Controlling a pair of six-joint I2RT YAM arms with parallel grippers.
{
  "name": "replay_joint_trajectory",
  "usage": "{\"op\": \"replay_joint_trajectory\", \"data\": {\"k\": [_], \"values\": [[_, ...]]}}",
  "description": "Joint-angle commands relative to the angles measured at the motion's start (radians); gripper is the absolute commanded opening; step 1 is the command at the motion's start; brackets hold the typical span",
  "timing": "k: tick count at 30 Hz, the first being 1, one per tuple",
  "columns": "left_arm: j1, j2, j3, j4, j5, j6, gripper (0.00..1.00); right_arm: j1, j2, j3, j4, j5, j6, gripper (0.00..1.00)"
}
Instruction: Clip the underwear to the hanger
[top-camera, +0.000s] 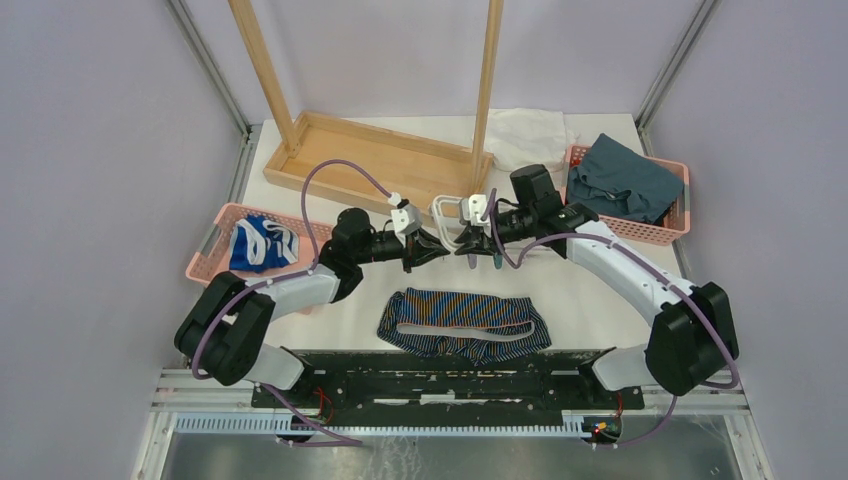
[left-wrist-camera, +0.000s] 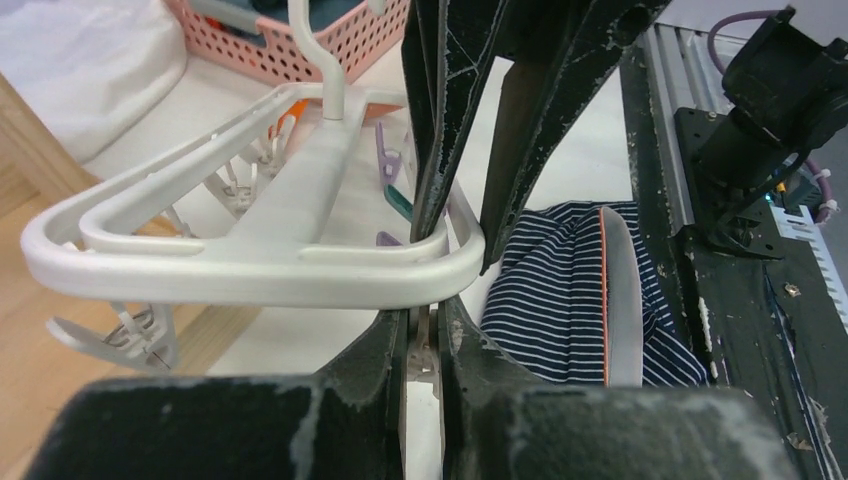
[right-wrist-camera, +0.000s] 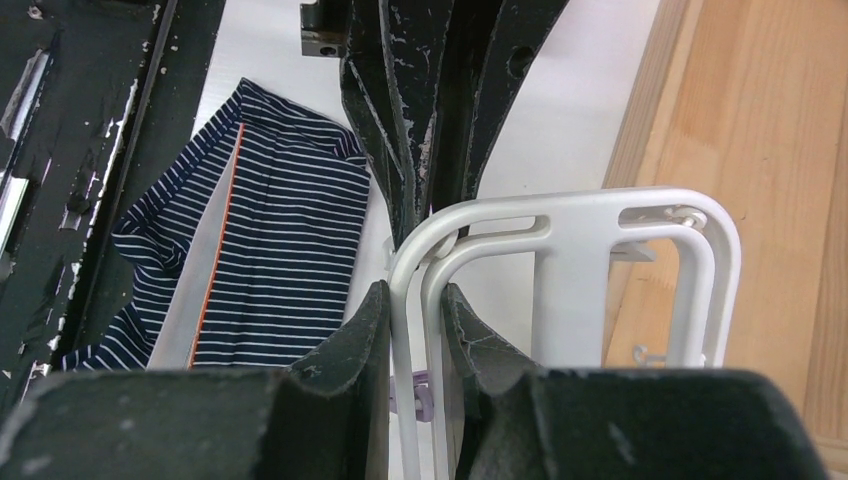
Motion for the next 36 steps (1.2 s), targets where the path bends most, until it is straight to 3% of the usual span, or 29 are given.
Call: {"op": "replay_joint_trajectory", "data": {"k": [1, 8, 12, 18, 24, 26, 31, 36], "values": [[-0.002, -0.009, 0.029, -0.154, -0.082, 0.026, 0.03, 0.011, 0.03, 0.057, 0.11, -0.023, 0.004, 0.0], [-0.002, 0.005, 0.046, -0.234, -0.13, -0.059, 0.03, 0.031, 0.099, 0.089, 0.112, 0.0, 0.001, 0.02], [-0.002, -0.007, 0.013, -0.22, -0.184, -0.088, 0.03, 0.038, 0.155, 0.114, 0.111, 0.013, 0.002, 0.08], [-0.001, -0.03, -0.036, -0.158, -0.269, -0.119, 0.03, 0.051, 0.177, 0.147, 0.137, 0.026, 0.062, 0.29], [-0.002, -0.067, -0.104, -0.093, -0.344, -0.139, 0.03, 0.053, 0.098, 0.086, 0.311, 0.107, 0.27, 0.53], [-0.002, -0.062, -0.111, -0.085, -0.339, -0.146, 0.03, 0.053, 0.07, 0.074, 0.35, 0.148, 0.33, 0.74], [-0.002, -0.063, -0.128, -0.052, -0.406, -0.188, 0.03, 0.053, -0.011, 0.042, 0.356, 0.212, 0.491, 0.78], [-0.002, -0.081, -0.148, -0.031, -0.491, -0.237, 0.03, 0.051, -0.198, -0.175, 0.515, 0.4, 0.66, 0.84]]}}
